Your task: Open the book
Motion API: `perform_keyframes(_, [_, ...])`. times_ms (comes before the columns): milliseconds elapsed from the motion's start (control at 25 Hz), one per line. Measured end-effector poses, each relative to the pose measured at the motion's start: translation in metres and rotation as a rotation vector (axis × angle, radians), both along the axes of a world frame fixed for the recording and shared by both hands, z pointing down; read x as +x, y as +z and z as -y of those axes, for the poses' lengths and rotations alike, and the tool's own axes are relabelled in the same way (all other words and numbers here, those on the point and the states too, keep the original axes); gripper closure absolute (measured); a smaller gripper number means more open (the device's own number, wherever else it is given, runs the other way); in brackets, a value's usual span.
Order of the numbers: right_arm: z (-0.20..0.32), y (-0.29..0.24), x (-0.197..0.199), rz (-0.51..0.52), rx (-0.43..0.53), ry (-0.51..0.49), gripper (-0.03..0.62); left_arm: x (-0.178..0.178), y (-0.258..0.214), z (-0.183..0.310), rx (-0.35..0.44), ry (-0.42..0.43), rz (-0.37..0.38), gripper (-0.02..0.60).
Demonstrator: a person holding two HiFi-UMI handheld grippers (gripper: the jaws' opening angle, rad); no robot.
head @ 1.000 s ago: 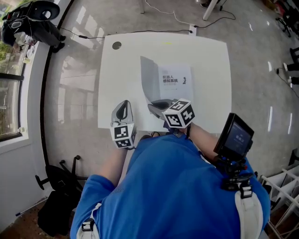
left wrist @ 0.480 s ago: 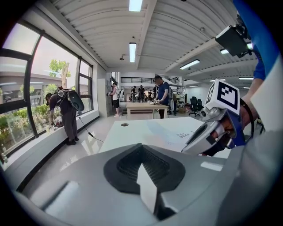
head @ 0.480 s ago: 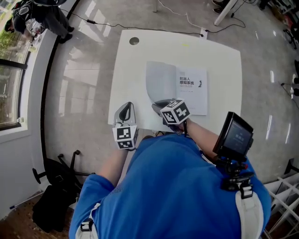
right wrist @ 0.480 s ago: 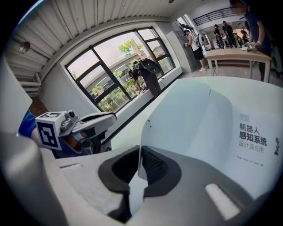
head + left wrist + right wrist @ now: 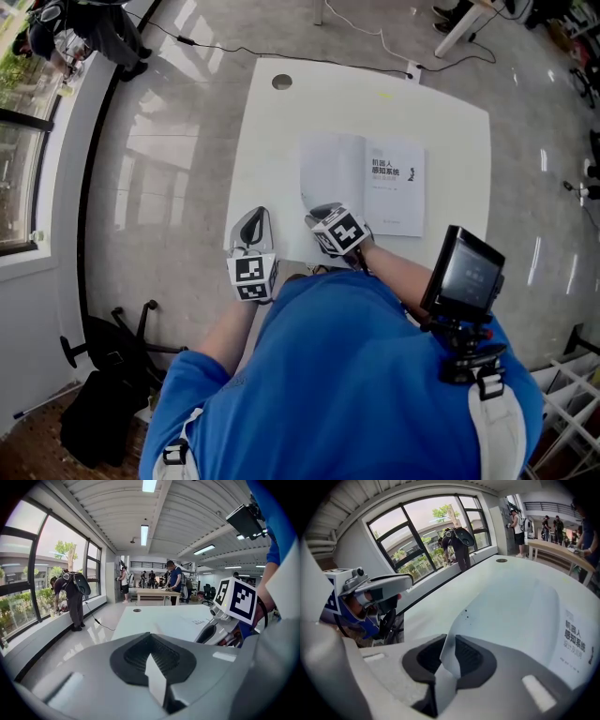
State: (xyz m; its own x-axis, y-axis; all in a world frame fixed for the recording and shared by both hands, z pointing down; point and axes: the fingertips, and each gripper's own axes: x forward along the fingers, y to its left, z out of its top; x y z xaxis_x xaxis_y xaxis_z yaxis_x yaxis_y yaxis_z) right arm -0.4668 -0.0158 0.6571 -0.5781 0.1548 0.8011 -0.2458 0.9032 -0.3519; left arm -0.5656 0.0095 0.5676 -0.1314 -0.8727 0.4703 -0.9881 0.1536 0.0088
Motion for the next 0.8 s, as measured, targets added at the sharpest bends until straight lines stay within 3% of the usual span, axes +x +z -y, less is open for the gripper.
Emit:
perform_keyframes(480, [-0.018, 0.007, -0.002, -0.061, 0.012, -0.079, 0.414, -0.008, -0.004, -0.001, -0.006, -0.012, -0.009, 0.579])
perform_keyframes(800, [-0.02, 0.005, -0.004, -0.051, 0.006, -0.077, 0.402, -0.004, -0.003, 0.004, -0.007, 0.003, -0.009, 0.579])
